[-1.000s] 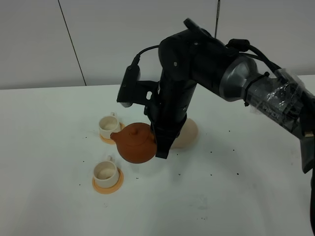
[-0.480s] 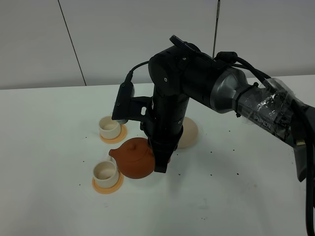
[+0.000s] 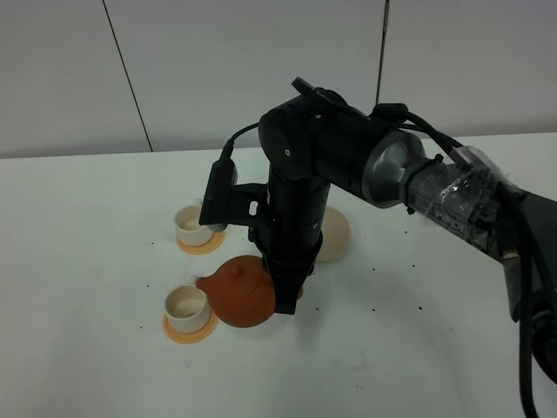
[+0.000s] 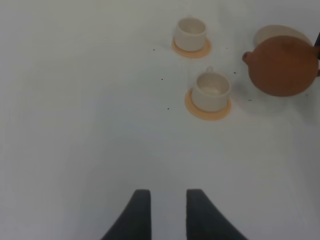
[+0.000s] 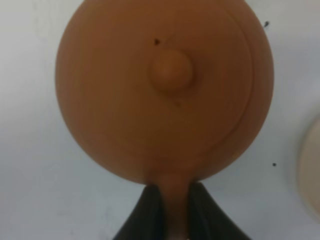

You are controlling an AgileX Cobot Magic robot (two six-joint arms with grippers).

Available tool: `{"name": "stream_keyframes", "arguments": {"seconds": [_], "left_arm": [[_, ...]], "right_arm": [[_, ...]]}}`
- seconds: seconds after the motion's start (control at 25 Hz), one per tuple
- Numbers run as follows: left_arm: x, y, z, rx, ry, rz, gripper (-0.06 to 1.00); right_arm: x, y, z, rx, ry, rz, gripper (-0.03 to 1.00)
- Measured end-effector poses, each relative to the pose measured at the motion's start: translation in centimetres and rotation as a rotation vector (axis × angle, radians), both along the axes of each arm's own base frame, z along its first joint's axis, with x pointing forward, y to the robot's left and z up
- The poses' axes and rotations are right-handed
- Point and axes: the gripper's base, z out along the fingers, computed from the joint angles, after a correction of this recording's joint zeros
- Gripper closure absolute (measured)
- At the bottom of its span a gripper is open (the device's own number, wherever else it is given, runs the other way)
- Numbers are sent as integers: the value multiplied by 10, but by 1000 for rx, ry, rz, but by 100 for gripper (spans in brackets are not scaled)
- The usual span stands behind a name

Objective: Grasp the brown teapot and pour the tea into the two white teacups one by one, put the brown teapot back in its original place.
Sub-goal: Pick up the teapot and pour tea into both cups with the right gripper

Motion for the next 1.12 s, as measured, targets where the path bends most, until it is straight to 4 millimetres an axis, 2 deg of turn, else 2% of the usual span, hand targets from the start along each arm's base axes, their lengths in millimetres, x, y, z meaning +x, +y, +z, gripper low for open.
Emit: {"name": "stream_keyframes", "arguments": {"seconds": [0.2, 1.12], "left_arm": [[0, 0, 0, 0, 0, 0, 70], [0, 0, 0, 0, 0, 0, 70]], "right_arm": [[1, 1, -5, -7, 6, 7, 87], [6, 4, -4, 20, -64, 39, 87]]}}
